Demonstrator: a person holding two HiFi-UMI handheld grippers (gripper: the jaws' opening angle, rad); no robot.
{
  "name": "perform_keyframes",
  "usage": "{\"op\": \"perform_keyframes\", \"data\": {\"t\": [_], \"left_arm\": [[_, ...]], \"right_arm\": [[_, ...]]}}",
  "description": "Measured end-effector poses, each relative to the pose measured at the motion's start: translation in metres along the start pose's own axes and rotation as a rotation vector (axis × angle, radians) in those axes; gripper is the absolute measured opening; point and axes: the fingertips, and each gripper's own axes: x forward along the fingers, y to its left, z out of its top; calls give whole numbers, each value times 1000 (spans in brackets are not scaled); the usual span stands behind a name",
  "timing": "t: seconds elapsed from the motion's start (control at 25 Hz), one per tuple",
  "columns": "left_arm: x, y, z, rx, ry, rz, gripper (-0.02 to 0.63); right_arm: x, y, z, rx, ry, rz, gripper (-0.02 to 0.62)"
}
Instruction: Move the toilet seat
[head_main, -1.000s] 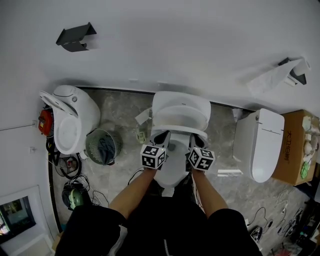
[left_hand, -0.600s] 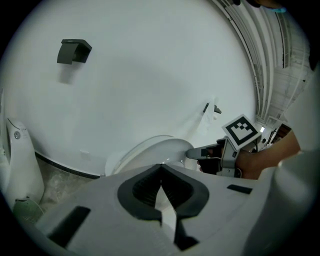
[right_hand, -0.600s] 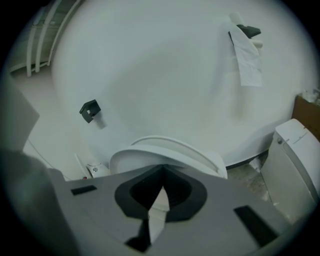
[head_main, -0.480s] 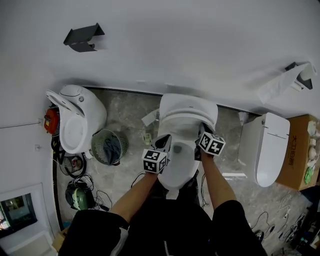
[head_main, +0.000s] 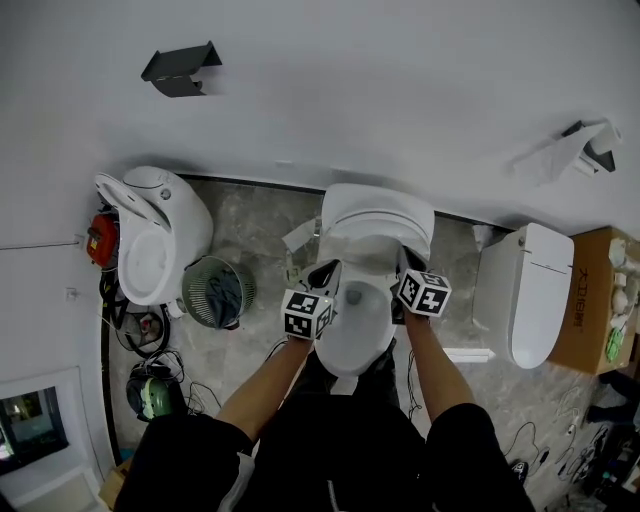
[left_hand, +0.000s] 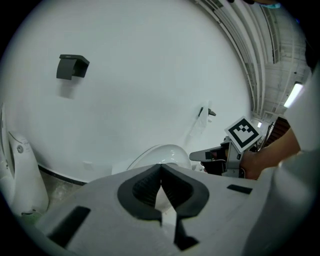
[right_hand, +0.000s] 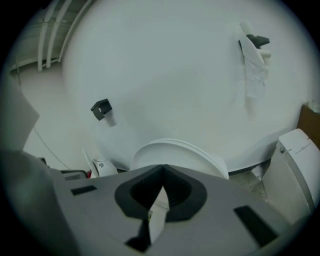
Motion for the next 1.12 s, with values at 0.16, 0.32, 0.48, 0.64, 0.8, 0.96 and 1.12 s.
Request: {"op": "perform_keyframes", "data": {"t": [0.16, 0.32, 0.48, 0.64, 0.8, 0.96, 1.12], "left_arm": [[-14, -14, 12, 53, -26, -32, 5], [-32, -31, 23, 105, -53, -71, 5], [-50, -48, 30, 130, -82, -89, 5], [-69, -70, 36, 140, -114, -89, 5], [-89, -90, 40, 164, -143, -82, 5], [-112, -105, 40, 189, -171, -64, 5], [-140, -130, 32, 272, -190, -56, 5]], "right_arm": [[-35, 16, -5, -4, -51, 0, 4], [-71, 39, -11, -50, -105, -6, 3], [-106, 65, -7, -130, -165, 14, 3], [-139, 84, -2, -187, -211, 45, 3], [-169, 91, -5, -187, -248, 59, 3], [-197, 99, -14, -193, -269, 71, 3], [-227, 105, -29, -211, -291, 81, 3]]}}
